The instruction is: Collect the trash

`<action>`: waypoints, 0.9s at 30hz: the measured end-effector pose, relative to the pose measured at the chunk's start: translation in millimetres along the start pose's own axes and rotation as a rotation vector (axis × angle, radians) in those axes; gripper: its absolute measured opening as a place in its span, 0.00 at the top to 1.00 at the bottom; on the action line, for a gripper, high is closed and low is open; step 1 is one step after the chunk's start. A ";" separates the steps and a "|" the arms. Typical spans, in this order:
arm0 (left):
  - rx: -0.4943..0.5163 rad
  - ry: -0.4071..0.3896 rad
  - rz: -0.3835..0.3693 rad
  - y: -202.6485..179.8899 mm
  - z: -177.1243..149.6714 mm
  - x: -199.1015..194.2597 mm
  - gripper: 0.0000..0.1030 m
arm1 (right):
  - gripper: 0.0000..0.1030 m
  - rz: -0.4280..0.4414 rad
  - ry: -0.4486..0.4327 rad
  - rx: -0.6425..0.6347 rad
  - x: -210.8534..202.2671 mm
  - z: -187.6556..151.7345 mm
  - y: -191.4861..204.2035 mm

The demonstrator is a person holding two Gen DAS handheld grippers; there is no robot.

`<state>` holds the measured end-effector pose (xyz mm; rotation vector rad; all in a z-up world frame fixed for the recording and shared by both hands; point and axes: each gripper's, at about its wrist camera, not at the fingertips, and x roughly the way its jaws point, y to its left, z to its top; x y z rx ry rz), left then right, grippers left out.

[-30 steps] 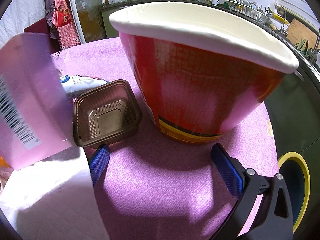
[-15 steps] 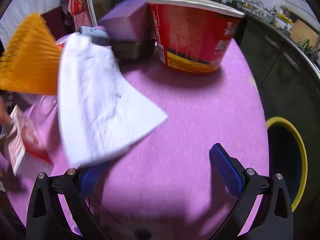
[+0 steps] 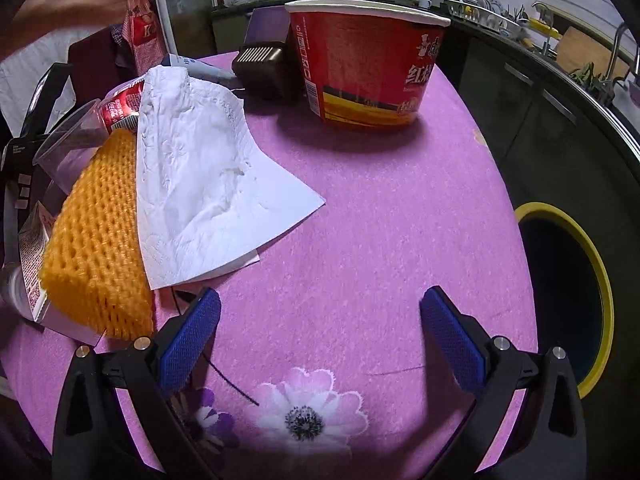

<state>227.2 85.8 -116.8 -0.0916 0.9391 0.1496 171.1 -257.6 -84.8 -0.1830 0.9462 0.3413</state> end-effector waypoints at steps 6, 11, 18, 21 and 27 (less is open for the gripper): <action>0.000 0.000 0.000 0.1 0.1 0.0 0.05 | 0.03 0.005 -0.001 0.003 0.4 -1.0 -2.1; 0.000 0.000 0.000 0.1 0.2 0.1 0.05 | 0.03 0.001 -0.001 0.004 0.0 -2.0 -2.2; 0.000 0.000 0.000 0.0 0.2 0.1 0.05 | 0.03 0.002 -0.001 0.005 1.1 -1.2 -2.9; 0.000 0.000 0.000 0.1 0.1 0.1 0.05 | 0.03 0.002 -0.001 0.005 1.2 -1.0 -2.7; 0.000 0.000 0.000 0.0 0.2 0.1 0.05 | 0.03 0.002 0.000 -0.001 0.1 -2.7 -2.3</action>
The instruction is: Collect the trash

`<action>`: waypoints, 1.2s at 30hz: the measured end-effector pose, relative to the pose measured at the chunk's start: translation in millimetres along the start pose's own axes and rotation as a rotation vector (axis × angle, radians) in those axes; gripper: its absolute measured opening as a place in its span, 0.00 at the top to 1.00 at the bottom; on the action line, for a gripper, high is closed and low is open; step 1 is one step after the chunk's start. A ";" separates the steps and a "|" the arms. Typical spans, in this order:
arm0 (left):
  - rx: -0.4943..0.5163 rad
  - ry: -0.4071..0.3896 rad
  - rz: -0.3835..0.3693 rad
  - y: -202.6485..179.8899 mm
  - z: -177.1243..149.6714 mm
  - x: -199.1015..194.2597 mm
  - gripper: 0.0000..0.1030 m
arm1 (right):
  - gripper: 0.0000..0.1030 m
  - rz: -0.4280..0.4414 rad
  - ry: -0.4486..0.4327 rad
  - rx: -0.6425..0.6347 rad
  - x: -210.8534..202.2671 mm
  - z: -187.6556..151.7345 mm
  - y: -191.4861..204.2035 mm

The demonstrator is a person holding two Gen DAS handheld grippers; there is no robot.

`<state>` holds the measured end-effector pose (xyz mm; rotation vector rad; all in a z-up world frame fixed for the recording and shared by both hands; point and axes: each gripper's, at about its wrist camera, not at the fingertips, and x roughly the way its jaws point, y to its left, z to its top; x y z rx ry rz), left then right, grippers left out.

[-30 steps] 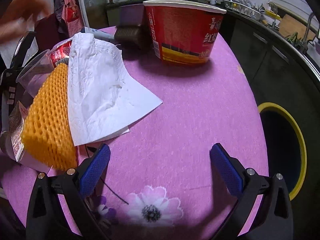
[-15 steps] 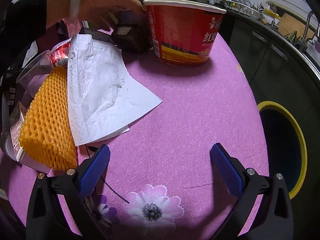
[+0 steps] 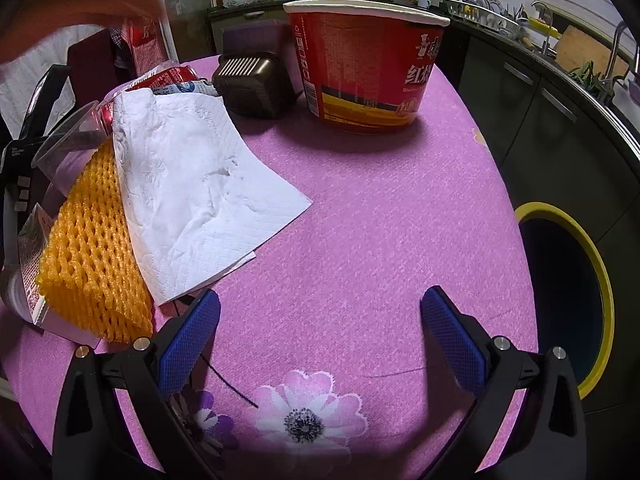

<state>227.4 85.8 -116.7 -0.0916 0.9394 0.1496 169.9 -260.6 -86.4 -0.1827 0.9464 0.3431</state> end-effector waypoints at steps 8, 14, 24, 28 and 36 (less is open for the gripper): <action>0.000 0.000 0.000 -0.2 -0.1 0.0 0.05 | 0.03 0.011 0.000 -0.023 -7.5 -11.7 0.5; 0.000 0.000 0.000 0.0 0.0 0.1 0.05 | 0.03 0.007 -0.001 -0.016 -7.4 -11.6 0.6; 0.000 0.000 0.000 -0.1 0.2 0.1 0.05 | 0.03 0.008 -0.001 -0.015 -7.2 -11.3 0.2; 0.000 0.000 0.000 0.0 0.0 0.1 0.05 | 0.03 0.007 -0.001 -0.016 -7.2 -11.4 0.3; 0.000 0.000 0.000 0.0 0.2 0.1 0.05 | 0.03 0.008 -0.001 -0.016 -6.9 -11.1 -0.1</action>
